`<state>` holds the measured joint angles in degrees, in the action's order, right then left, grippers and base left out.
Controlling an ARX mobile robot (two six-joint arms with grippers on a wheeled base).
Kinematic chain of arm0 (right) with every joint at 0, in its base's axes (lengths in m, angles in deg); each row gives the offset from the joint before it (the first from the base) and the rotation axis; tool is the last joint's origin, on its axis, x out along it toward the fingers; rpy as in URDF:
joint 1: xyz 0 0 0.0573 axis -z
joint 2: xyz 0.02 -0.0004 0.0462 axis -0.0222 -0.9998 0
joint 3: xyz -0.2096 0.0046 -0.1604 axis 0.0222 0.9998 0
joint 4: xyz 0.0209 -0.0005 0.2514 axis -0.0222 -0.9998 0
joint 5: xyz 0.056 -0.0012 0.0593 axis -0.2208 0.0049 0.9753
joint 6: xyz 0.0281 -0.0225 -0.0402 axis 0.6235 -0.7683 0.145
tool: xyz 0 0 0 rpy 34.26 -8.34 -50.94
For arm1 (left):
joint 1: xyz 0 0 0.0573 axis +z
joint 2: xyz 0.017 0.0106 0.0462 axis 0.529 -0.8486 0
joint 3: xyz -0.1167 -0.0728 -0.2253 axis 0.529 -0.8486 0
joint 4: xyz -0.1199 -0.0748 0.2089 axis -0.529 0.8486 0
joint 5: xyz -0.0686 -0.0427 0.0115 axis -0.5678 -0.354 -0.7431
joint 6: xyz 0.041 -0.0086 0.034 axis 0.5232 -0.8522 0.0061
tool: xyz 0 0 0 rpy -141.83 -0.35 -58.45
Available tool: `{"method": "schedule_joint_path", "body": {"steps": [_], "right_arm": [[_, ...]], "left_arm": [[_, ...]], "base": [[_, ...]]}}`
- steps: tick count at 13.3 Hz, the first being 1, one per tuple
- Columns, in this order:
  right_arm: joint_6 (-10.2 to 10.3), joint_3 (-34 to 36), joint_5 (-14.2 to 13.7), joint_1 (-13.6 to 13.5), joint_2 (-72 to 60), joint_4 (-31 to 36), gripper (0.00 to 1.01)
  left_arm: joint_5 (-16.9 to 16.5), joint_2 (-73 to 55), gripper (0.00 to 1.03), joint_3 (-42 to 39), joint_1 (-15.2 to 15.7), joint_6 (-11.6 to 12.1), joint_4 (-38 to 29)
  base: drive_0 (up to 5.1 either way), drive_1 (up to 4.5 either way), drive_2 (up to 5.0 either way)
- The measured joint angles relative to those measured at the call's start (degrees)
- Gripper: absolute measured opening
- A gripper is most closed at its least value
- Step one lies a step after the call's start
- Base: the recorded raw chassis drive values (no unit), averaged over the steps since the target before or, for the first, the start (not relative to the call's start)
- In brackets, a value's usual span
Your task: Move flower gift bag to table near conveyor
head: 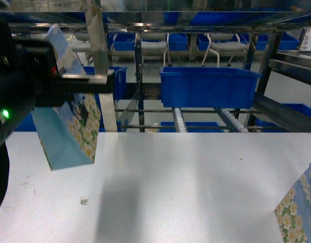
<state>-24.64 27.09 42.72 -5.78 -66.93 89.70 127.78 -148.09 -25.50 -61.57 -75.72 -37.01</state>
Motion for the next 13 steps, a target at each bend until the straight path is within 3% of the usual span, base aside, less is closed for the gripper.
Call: {"method": "schedule_joint_path", "body": {"steps": [5,11,13], "right_arm": [[0.0,0.0,0.0,0.0,0.0,0.0,0.98],[0.0,0.0,0.0,0.0,0.0,0.0,0.98],[0.0,0.0,0.0,0.0,0.0,0.0,0.98]], "left_arm": [[6.1,-8.4,0.02,-6.2,-2.7,-2.8,-7.2],[7.6,-19.0,0.02,-10.2,-5.7,-8.4,-8.9],[7.5,-21.1,0.02,-10.5,-6.0,-9.0,-9.0]], "base": [[0.0,0.0,0.0],[0.0,0.0,0.0],[0.0,0.0,0.0]]}}
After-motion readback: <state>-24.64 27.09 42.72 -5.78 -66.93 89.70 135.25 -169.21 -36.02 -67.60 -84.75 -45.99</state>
